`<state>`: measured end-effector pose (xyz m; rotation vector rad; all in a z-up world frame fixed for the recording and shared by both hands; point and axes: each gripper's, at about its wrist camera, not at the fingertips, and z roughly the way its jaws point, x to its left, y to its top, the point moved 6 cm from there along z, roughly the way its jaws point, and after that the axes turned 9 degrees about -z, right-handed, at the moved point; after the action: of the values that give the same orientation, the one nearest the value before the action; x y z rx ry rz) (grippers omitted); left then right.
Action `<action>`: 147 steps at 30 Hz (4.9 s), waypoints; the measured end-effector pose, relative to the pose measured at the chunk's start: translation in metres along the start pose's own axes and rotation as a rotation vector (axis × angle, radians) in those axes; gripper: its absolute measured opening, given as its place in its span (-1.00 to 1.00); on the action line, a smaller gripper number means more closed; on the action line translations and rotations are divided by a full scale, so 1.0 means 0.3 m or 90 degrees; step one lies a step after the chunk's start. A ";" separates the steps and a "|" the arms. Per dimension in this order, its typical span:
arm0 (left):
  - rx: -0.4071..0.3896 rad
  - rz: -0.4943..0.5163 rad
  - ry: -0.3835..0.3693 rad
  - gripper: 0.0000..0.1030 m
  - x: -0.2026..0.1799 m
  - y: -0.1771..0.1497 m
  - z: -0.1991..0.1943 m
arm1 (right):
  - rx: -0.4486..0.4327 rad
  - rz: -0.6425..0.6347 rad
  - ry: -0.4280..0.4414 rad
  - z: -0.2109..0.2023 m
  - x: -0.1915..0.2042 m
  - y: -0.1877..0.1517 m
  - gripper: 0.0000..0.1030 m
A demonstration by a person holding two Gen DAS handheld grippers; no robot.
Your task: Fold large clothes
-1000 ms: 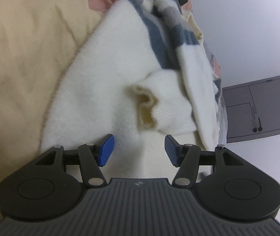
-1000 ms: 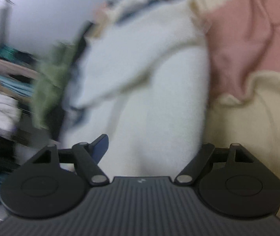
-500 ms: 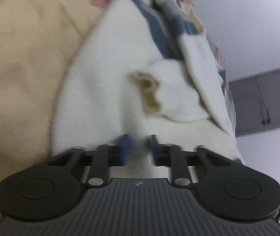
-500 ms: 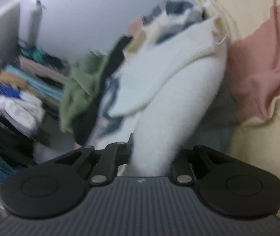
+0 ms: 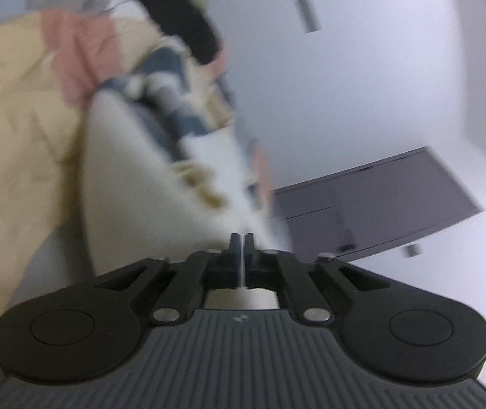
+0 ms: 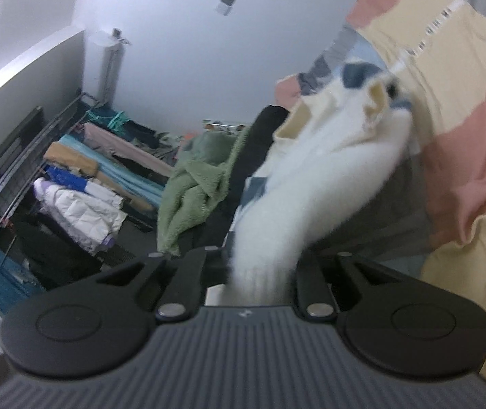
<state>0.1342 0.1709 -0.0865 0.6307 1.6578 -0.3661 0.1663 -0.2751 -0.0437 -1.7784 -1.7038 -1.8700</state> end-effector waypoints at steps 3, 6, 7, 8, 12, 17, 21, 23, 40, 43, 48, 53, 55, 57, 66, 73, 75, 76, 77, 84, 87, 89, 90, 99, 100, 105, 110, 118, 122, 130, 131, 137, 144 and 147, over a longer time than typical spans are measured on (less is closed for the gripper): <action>-0.017 0.025 -0.037 -1.00 -0.068 0.006 -0.065 | 0.005 -0.031 0.010 -0.033 0.055 0.018 -0.68; -0.029 0.047 -0.019 -1.00 -0.082 0.013 -0.070 | 0.020 -0.052 0.003 -0.037 0.086 0.011 -0.68; -0.031 0.046 0.000 -1.00 -0.064 0.016 -0.062 | 0.027 -0.054 -0.006 -0.031 0.084 0.007 -0.68; -0.026 0.035 0.017 -1.00 -0.037 0.017 -0.048 | 0.032 -0.055 -0.016 -0.025 0.077 0.005 -0.68; 0.006 0.006 0.083 -1.00 0.060 -0.001 0.010 | 0.054 -0.024 -0.080 0.000 0.009 -0.007 -0.68; 0.015 -0.014 0.135 -0.99 0.122 0.005 0.055 | 0.095 -0.010 -0.154 0.029 -0.061 -0.049 -0.66; 0.024 -0.007 0.164 -0.93 0.143 0.011 0.096 | 0.106 0.000 -0.176 0.038 -0.075 -0.061 -0.64; 0.025 -0.011 0.177 -0.89 0.153 0.010 0.108 | 0.106 0.004 -0.179 0.038 -0.085 -0.062 -0.64; -0.111 0.009 0.378 0.18 0.293 0.074 0.081 | 0.107 0.019 -0.172 0.067 -0.158 -0.090 -0.63; -0.083 -0.035 0.377 0.19 0.337 0.090 0.109 | 0.113 0.000 -0.173 0.083 -0.155 -0.098 -0.63; -0.020 -0.093 0.306 0.20 0.360 0.067 0.148 | 0.119 0.010 -0.170 0.095 -0.177 -0.102 -0.63; 0.011 -0.125 0.202 0.20 0.333 0.046 0.163 | 0.111 0.026 -0.155 0.073 -0.186 -0.106 -0.63; 0.028 -0.131 0.142 0.25 0.304 0.037 0.170 | 0.106 0.032 -0.147 0.066 -0.186 -0.103 -0.63; 0.015 -0.116 0.180 0.27 0.309 0.032 0.172 | 0.104 0.033 -0.142 0.064 -0.185 -0.101 -0.63; 0.016 -0.166 0.263 0.33 0.394 0.005 0.208 | 0.104 0.034 -0.135 0.061 -0.186 -0.106 -0.63; 0.017 -0.226 0.202 0.41 0.426 0.013 0.297 | 0.108 0.032 -0.126 0.074 -0.192 -0.108 -0.63; 0.017 -0.173 0.230 0.06 0.397 -0.010 0.309 | 0.107 0.032 -0.125 0.082 -0.195 -0.108 -0.62; 0.025 -0.146 0.231 -0.26 0.377 -0.029 0.300 | 0.103 0.032 -0.123 0.083 -0.197 -0.106 -0.62; 0.025 -0.136 0.220 -0.34 0.355 -0.039 0.294 | 0.099 0.032 -0.120 0.084 -0.196 -0.103 -0.62; -0.015 -0.109 0.089 -0.73 0.213 -0.069 0.137 | 0.043 0.009 -0.009 -0.013 -0.095 -0.088 -0.66; -0.002 -0.082 0.029 -0.73 0.139 -0.092 0.083 | -0.007 0.043 0.060 -0.088 -0.064 -0.060 -0.66; 0.006 -0.071 0.003 -0.73 0.097 -0.109 0.040 | -0.034 0.051 0.098 -0.139 -0.042 -0.039 -0.67; 0.006 -0.061 -0.006 -0.73 0.072 -0.122 0.017 | -0.040 0.047 0.107 -0.157 -0.025 -0.033 -0.67; 0.023 0.012 -0.065 -0.72 -0.152 -0.258 -0.200 | -0.049 -0.054 0.139 -0.351 0.166 0.028 -0.67; 0.023 0.022 -0.072 -0.72 -0.175 -0.266 -0.224 | -0.054 -0.065 0.142 -0.373 0.187 0.038 -0.67; 0.013 0.072 -0.088 -0.66 -0.264 -0.233 -0.225 | -0.079 -0.062 0.128 -0.390 0.224 0.099 -0.66; 0.001 0.086 -0.039 -0.60 -0.264 -0.070 -0.041 | -0.077 -0.041 0.051 -0.233 0.177 0.192 -0.63; -0.008 0.105 0.081 -0.57 -0.140 0.251 0.370 | -0.077 0.029 -0.054 0.145 -0.017 0.334 -0.61; 0.013 0.135 0.139 -0.38 -0.055 0.289 0.503 | -0.063 0.111 -0.090 0.292 -0.175 0.311 -0.17; 0.040 0.159 0.176 0.12 0.093 0.339 0.665 | -0.028 0.168 -0.090 0.446 -0.407 0.261 0.25; 0.037 0.156 0.174 0.13 0.103 0.352 0.674 | -0.026 0.181 -0.088 0.467 -0.434 0.258 0.25; 0.020 0.147 0.157 0.19 0.126 0.391 0.678 | -0.003 0.174 -0.093 0.559 -0.491 0.278 0.24; 0.014 0.189 0.170 0.28 0.089 0.367 0.656 | 0.012 0.117 -0.111 0.570 -0.460 0.273 0.23; -0.010 0.237 0.188 0.40 0.047 0.352 0.620 | 0.016 0.070 -0.137 0.558 -0.423 0.269 0.33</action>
<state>0.3445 0.1527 -0.1237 0.9985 1.7712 0.0127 0.3744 -0.2672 -0.1289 -2.0828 -1.6439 -1.6601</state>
